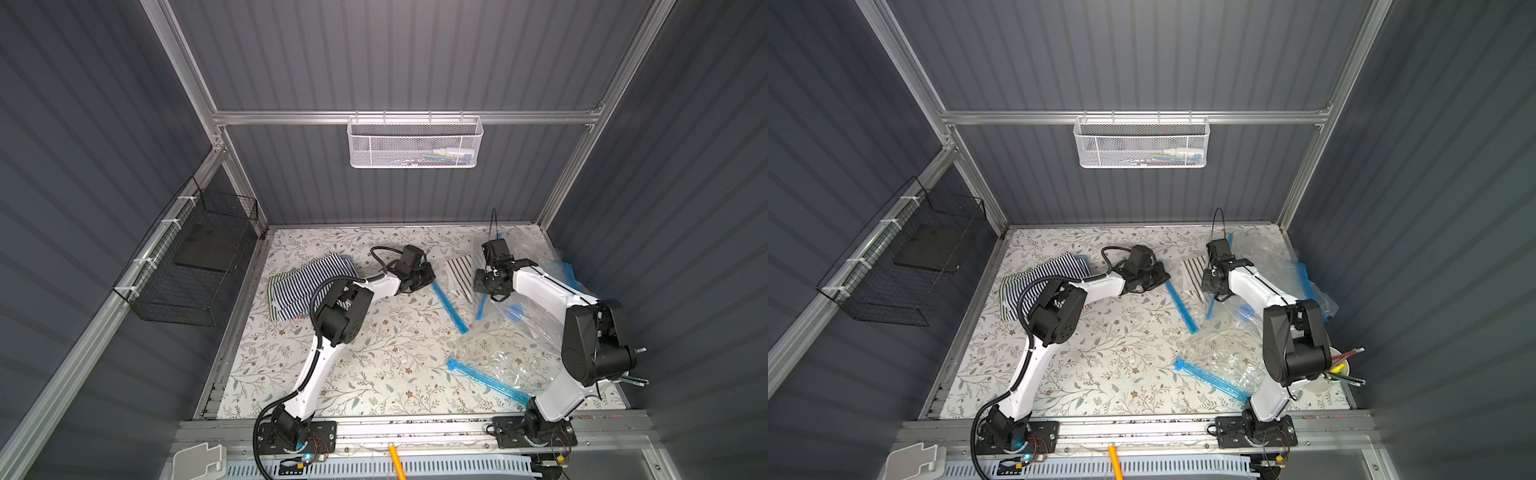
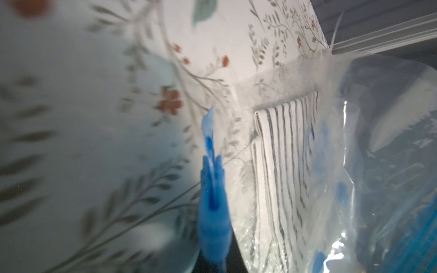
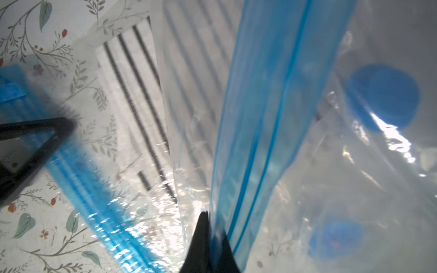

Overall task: Take the tank top out of the vacuum bag
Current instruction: Move the vacuum bag to the center of the board.

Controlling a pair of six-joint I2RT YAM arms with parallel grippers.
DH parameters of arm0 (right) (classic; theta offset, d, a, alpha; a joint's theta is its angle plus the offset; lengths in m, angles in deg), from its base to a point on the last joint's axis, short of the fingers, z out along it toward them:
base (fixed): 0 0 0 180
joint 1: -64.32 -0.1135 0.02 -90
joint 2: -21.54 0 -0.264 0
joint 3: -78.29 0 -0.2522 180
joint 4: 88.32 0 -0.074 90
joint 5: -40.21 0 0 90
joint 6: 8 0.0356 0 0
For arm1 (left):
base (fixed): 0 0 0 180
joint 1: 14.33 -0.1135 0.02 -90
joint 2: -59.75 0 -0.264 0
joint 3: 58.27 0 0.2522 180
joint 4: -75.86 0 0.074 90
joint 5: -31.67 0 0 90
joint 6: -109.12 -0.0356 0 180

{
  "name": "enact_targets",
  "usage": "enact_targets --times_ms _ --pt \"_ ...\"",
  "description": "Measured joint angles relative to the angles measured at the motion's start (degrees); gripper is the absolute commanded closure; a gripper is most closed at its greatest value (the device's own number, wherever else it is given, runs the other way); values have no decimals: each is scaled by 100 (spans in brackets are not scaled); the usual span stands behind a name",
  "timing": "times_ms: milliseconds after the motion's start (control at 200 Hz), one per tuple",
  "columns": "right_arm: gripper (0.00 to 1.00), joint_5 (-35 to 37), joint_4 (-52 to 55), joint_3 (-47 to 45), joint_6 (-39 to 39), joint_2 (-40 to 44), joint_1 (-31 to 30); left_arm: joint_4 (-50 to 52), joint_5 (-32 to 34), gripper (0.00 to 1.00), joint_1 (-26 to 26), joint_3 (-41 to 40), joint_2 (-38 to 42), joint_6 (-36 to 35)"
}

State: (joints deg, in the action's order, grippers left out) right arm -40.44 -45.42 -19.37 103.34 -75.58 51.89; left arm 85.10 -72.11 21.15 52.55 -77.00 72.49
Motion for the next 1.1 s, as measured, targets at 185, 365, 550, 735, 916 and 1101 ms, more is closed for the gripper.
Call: enact_targets --times_ms 185,365,550,735,916,1101 --pt "92 654 369 505 -284 -50 -326 105 146 100 -568 -874 649 -343" --pt "35 715 667 1325 -546 -474 -785 269 262 100 -994 -1298 1025 -638" --pt "10 179 597 1394 -920 -468 -1060 389 144 100 -1027 -1305 1167 -887" --pt "22 -212 232 1357 -1491 -391 -1429 391 -210 100 -1003 -1314 1172 -922" --pt "42 -933 -186 1150 -1952 -236 -1810 365 -634 100 -1008 -1327 1185 -905" --pt "44 -1569 -428 964 -2050 -249 -2020 391 -730 100 -1003 -1394 1355 -909"
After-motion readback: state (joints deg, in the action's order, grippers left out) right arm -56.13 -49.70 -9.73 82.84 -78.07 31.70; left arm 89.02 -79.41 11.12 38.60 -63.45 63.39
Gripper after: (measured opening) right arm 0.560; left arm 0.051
